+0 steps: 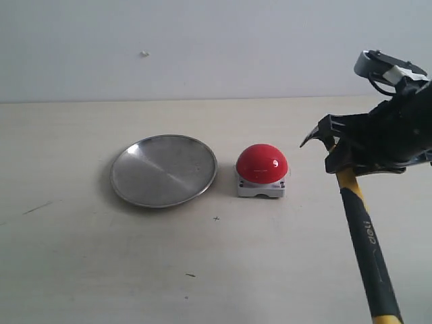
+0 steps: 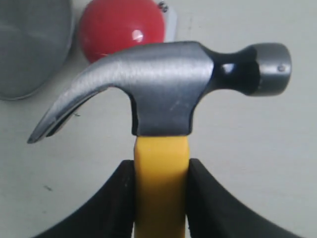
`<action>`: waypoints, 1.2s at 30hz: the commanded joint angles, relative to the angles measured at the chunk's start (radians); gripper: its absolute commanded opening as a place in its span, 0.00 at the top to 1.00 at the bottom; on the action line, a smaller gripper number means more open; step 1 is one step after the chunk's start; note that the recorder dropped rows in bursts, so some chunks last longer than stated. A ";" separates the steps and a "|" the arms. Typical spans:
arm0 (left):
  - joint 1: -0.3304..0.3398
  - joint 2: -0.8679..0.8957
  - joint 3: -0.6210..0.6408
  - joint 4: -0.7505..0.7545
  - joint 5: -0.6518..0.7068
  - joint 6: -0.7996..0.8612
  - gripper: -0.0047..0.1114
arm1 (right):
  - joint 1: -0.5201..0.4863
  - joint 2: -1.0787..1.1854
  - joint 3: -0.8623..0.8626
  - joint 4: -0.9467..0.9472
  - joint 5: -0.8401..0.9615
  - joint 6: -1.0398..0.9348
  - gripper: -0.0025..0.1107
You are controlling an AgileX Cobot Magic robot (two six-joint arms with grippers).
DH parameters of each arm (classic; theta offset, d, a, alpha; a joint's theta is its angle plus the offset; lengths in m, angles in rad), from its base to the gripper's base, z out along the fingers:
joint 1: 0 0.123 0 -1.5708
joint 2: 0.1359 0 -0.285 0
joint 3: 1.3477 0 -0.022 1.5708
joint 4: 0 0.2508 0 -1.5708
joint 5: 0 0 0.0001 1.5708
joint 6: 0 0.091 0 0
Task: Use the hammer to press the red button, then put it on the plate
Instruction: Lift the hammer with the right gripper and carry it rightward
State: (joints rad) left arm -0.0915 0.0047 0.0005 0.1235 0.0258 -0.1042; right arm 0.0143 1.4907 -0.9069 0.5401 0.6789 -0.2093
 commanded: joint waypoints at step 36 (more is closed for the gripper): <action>0.002 -0.005 -0.001 -0.003 -0.004 -0.001 0.96 | 0.003 -0.128 0.238 1.204 -0.185 -1.210 0.98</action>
State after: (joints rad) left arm -0.0915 0.0047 0.0005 0.1235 0.0258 -0.1042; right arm 0.0143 1.3720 -0.6405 1.7079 0.5422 -1.4007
